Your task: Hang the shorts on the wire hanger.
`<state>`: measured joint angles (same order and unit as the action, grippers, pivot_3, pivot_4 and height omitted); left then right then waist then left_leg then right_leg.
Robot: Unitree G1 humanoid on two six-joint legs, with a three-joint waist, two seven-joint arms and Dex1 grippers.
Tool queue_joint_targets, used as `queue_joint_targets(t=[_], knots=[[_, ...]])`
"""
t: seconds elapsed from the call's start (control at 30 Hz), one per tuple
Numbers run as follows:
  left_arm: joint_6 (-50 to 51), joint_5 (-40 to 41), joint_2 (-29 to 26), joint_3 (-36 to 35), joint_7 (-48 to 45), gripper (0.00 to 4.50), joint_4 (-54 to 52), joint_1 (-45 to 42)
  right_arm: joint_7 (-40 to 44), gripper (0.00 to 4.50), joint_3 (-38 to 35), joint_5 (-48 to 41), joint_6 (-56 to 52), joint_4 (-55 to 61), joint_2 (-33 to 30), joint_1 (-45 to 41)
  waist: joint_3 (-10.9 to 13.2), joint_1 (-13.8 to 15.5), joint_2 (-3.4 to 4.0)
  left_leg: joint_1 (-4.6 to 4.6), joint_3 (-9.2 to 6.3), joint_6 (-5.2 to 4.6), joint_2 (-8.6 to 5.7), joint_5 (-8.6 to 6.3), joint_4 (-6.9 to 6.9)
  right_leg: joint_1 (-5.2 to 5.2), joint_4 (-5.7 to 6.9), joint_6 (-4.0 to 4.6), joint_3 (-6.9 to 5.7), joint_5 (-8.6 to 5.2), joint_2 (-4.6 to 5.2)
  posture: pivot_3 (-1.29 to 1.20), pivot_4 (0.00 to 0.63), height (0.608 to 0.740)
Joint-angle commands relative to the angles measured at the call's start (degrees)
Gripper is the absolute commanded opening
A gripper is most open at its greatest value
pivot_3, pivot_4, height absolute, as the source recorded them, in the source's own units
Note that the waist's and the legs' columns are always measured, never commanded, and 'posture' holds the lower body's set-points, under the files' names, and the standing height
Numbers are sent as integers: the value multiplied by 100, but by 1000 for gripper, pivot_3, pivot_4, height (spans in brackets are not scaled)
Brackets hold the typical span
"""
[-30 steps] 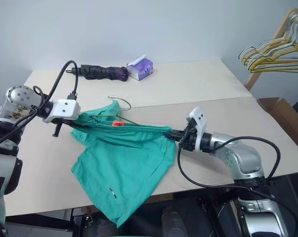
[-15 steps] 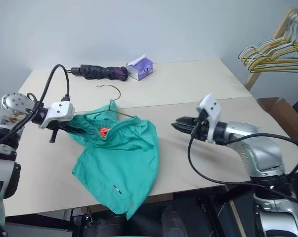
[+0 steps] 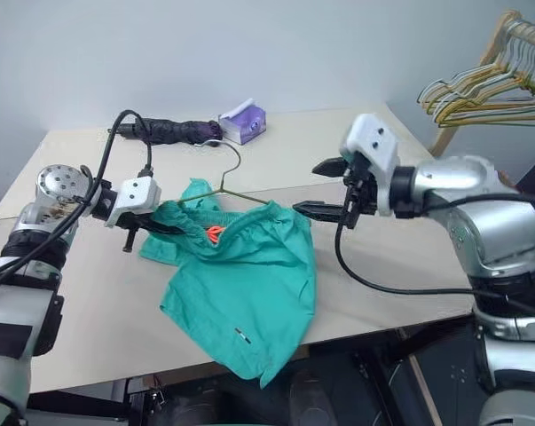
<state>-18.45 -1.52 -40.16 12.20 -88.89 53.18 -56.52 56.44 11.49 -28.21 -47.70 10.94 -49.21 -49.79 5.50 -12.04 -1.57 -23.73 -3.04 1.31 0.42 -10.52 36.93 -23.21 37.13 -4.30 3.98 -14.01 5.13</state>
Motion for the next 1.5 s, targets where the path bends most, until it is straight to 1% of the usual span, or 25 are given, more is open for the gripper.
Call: queue_joint_targets(t=[0.03,0.1,0.2,0.23,0.27,0.37,0.43,0.57,0.6,0.67,0.8,0.87,0.9,1.07,1.3,1.33,1.4,1.5], knots=[[-68,145,99,-179,49,0,-136,-293,504,4475,808,345,-667,-396,32,-846,0,-22,0,-1,-2,0,0,0,0,-1,1,0,-1,0,0,-186,25,740],[-74,159,142,-198,46,0,-155,-302,708,4475,1284,624,-750,-566,78,-1145,-1,-54,1,-3,-4,0,1,0,-1,-6,3,2,-1,1,-1,-179,24,740],[-67,223,158,-244,41,0,-278,-231,593,4475,1796,1129,-757,-1048,410,-1436,-1,-118,2,-5,-6,-3,-2,-2,-4,-7,4,16,-2,9,3,-167,25,740],[-62,233,158,-254,37,0,-313,-211,584,4114,1856,1233,-734,-1177,484,-1479,-1,-127,2,-6,-7,-3,-5,-2,-3,-7,4,25,-2,15,5,-161,26,740],[-60,246,150,-265,31,0,-356,-180,623,3884,1858,1289,-699,-1269,530,-1503,-1,-129,2,-6,-7,-3,-5,-2,-3,-7,5,28,-2,17,6,-155,26,740],[-60,289,96,-310,6,0,-478,-81,796,2939,1714,1264,-690,-1378,614,-1544,-1,-128,2,-6,-9,-3,-9,-2,-3,-10,9,31,-2,18,9,-147,27,740],[-60,297,76,-327,9,0,-503,-57,872,2179,1662,1261,-703,-1334,627,-1532,-1,-127,2,-6,-12,-3,-9,-2,-3,-10,10,32,-3,19,9,-144,26,740],[-134,273,68,-350,33,0,-444,-53,1002,827,1513,1184,-719,-1227,625,-1453,-1,-127,3,-6,-13,-3,-10,-2,-3,-10,13,32,-3,19,9,-144,27,740],[-160,267,72,-353,33,0,-420,-62,1021,421,1471,1165,-729,-1200,623,-1430,-1,-127,3,-5,-13,-3,-10,-2,-3,-10,14,31,-3,19,9,-146,27,740],[-192,259,80,-355,33,0,-383,-81,1051,54,1405,1140,-756,-1156,620,-1389,-1,-127,2,-5,-13,-3,-10,-2,-2,-10,16,30,-3,18,9,-146,27,740],[-263,236,114,-339,20,0,-257,-165,1113,54,1268,1051,-832,-1011,584,-1263,-1,-128,3,-5,-13,-3,-10,-2,-2,-10,16,31,-3,19,9,-159,30,740],[-220,217,145,-335,51,612,-175,-239,1116,0,1194,997,-896,-916,550,-1192,-1,-129,3,-5,-13,-3,-10,-2,-2,-10,16,31,-3,19,9,-160,31,740],[-196,230,163,-347,50,783,-134,-276,1119,0,1157,976,-930,-870,526,-1152,-1,-128,3,-5,-13,-3,-10,-2,-2,-10,16,31,-3,19,9,-160,31,740],[-223,318,127,-499,135,2054,68,-459,990,0,789,805,-1224,-533,350,-752,-1,-123,2,-5,-13,-3,-11,-2,-2,-9,15,29,-4,17,9,-170,37,740],[-213,352,-179,-877,629,4292,384,-736,290,0,-388,261,-2234,462,61,437,-1,-121,2,-6,-13,-3,-11,-2,-2,-9,12,24,-4,14,11,-170,50,740],[-210,388,-188,-991,849,4472,373,-761,111,0,-646,196,-2414,654,54,689,-1,-119,2,-6,-14,-3,-11,-2,-3,-9,13,18,-4,11,10,-172,52,740],[77,583,-141,-1255,1198,4472,181,-788,-269,0,-1219,92,-2822,1075,118,1171,-1,-89,1,-5,-17,-3,-10,-2,-3,-5,12,1,-6,0,10,-180,53,740],[788,1089,-19,-1570,1200,4472,-475,-694,-824,0,-1968,51,-3335,1637,338,1743,0,-29,0,-5,-14,-3,-10,-2,-1,-4,13,-3,-5,-2,12,-193,54,740]])
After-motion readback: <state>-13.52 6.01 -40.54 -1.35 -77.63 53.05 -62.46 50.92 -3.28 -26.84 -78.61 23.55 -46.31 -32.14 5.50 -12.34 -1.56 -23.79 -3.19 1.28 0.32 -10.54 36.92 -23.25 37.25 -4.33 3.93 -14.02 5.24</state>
